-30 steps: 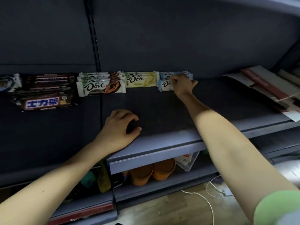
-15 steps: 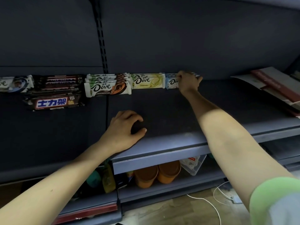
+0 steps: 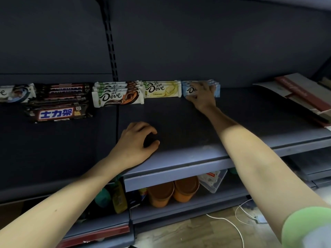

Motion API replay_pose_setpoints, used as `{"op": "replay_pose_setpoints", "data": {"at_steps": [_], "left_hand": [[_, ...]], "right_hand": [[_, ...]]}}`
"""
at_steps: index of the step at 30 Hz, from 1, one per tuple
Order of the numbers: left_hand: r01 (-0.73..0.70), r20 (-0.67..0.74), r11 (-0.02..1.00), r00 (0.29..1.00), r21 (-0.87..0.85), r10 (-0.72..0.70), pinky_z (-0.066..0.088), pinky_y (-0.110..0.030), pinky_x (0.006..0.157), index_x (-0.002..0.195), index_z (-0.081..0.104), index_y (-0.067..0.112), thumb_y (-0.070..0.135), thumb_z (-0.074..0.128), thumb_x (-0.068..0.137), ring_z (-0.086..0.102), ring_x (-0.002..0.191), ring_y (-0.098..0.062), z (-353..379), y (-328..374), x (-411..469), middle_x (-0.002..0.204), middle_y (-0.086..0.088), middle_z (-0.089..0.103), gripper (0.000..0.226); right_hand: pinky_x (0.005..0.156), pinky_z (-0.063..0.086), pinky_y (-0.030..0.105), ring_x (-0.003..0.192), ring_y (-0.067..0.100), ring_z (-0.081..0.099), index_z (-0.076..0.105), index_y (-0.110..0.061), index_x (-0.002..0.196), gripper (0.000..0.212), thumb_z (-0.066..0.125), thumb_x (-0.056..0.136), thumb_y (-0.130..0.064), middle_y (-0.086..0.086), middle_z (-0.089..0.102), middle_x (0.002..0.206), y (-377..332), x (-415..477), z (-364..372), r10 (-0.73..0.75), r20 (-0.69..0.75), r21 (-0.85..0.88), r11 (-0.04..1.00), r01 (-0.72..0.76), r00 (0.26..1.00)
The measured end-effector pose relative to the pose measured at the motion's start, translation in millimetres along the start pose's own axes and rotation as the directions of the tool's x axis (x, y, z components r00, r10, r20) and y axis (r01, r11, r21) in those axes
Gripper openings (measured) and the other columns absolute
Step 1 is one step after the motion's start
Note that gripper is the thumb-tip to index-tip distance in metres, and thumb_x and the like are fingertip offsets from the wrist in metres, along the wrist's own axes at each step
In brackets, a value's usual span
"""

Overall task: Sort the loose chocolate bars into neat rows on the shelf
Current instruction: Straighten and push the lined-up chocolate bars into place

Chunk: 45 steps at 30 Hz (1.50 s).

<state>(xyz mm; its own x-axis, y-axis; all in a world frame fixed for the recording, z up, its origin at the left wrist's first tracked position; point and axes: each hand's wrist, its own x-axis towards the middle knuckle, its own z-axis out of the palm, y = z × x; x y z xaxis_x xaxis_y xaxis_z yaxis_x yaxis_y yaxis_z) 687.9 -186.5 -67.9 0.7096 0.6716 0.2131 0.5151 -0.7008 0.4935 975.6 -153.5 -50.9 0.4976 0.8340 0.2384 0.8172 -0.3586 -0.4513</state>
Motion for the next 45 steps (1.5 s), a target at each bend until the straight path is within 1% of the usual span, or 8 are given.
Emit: {"op": "replay_pose_setpoints", "data": {"at_steps": [6, 15, 22, 27, 32, 35, 41, 45], "left_hand": [[0.000, -0.007, 1.000, 1.000, 0.002, 0.000, 0.030, -0.029, 0.097, 0.116, 0.058, 0.021, 0.045, 0.048, 0.083, 0.037, 0.121, -0.016, 1, -1, 1, 0.122, 0.007, 0.050, 0.042], [-0.008, -0.025, 1.000, 1.000, -0.006, 0.008, 0.028, -0.030, 0.100, 0.117, 0.058, 0.020, 0.032, 0.056, 0.089, 0.035, 0.122, -0.017, 2, 1, 1, 0.124, 0.005, 0.049, 0.031], [-0.028, -0.080, 0.991, 0.997, -0.132, 0.018, 0.029, -0.022, 0.094, 0.110, 0.063, 0.016, 0.021, 0.055, 0.090, 0.041, 0.119, -0.020, -6, 1, -1, 0.120, -0.001, 0.056, 0.023], [-0.071, -0.179, 0.997, 0.982, -0.040, 0.063, 0.045, -0.039, 0.089, 0.097, 0.067, 0.014, 0.034, 0.047, 0.082, 0.056, 0.102, -0.024, -41, -23, -16, 0.102, -0.002, 0.065, 0.033], [0.024, -0.311, 0.998, 0.949, -0.059, -0.041, 0.050, -0.031, 0.072, 0.094, 0.068, 0.010, 0.015, 0.058, 0.085, 0.062, 0.079, -0.015, -93, -74, -51, 0.094, -0.002, 0.069, 0.015], [0.101, -0.376, 0.993, 0.919, -0.067, -0.119, 0.051, -0.033, 0.076, 0.093, 0.068, 0.011, 0.013, 0.057, 0.085, 0.063, 0.085, -0.016, -120, -109, -77, 0.096, 0.000, 0.069, 0.014], [0.284, -0.421, 0.955, 0.858, -0.089, -0.295, 0.035, -0.011, 0.077, 0.099, 0.067, 0.016, 0.012, 0.053, 0.089, 0.055, 0.091, -0.003, -177, -178, -138, 0.097, 0.009, 0.064, 0.017], [0.344, -0.473, 0.935, 0.811, -0.090, -0.344, 0.038, -0.014, 0.080, 0.099, 0.067, 0.015, 0.011, 0.053, 0.089, 0.058, 0.094, -0.007, -217, -230, -184, 0.099, 0.005, 0.066, 0.018]], "right_hand": [[0.108, 0.023, 0.033, 0.136, 0.033, 0.016, 0.039, -0.021, 0.139, 0.054, 0.060, 0.088, -0.022, 0.007, 0.023, 0.150, -6, 3, 0, 0.059, -0.032, 0.026, 0.998, -0.058, 0.998], [0.106, 0.033, 0.039, 0.137, 0.030, 0.026, 0.030, -0.021, 0.144, 0.057, 0.053, 0.092, -0.027, 0.006, 0.024, 0.151, -8, -9, -2, 0.073, -0.028, 0.042, 0.997, -0.072, 0.997], [0.099, 0.037, 0.029, 0.122, 0.026, 0.047, 0.049, -0.012, 0.129, 0.040, 0.055, 0.090, -0.021, 0.011, 0.041, 0.137, -57, -30, 4, -0.059, -0.003, 0.109, 0.992, 0.059, 0.998], [0.093, 0.038, 0.024, 0.114, 0.022, 0.055, 0.061, -0.009, 0.116, 0.027, 0.051, 0.092, -0.017, 0.008, 0.060, 0.124, -129, -46, 13, -0.237, 0.069, 0.194, 0.956, 0.219, 0.969], [0.076, 0.037, 0.011, 0.100, 0.009, 0.057, 0.062, -0.009, 0.116, 0.025, 0.052, 0.094, -0.015, 0.004, 0.064, 0.117, -219, -74, 42, -0.470, 0.174, 0.356, 0.849, 0.390, 0.865], [0.064, 0.036, 0.002, 0.093, 0.003, 0.053, 0.062, -0.013, 0.115, 0.024, 0.052, 0.094, -0.018, -0.001, 0.062, 0.114, -271, -88, 62, -0.572, 0.240, 0.389, 0.797, 0.462, 0.784], [0.061, 0.034, -0.004, 0.076, -0.008, 0.050, 0.067, -0.013, 0.107, 0.020, 0.051, 0.094, -0.017, -0.009, 0.059, 0.097, -376, -119, 112, -0.671, 0.317, 0.466, 0.726, 0.506, 0.670], [0.064, 0.035, -0.006, 0.086, 0.000, 0.050, 0.066, -0.011, 0.107, 0.020, 0.051, 0.094, -0.016, -0.007, 0.060, 0.101, -450, -142, 148, -0.726, 0.344, 0.495, 0.679, 0.543, 0.595]]}}
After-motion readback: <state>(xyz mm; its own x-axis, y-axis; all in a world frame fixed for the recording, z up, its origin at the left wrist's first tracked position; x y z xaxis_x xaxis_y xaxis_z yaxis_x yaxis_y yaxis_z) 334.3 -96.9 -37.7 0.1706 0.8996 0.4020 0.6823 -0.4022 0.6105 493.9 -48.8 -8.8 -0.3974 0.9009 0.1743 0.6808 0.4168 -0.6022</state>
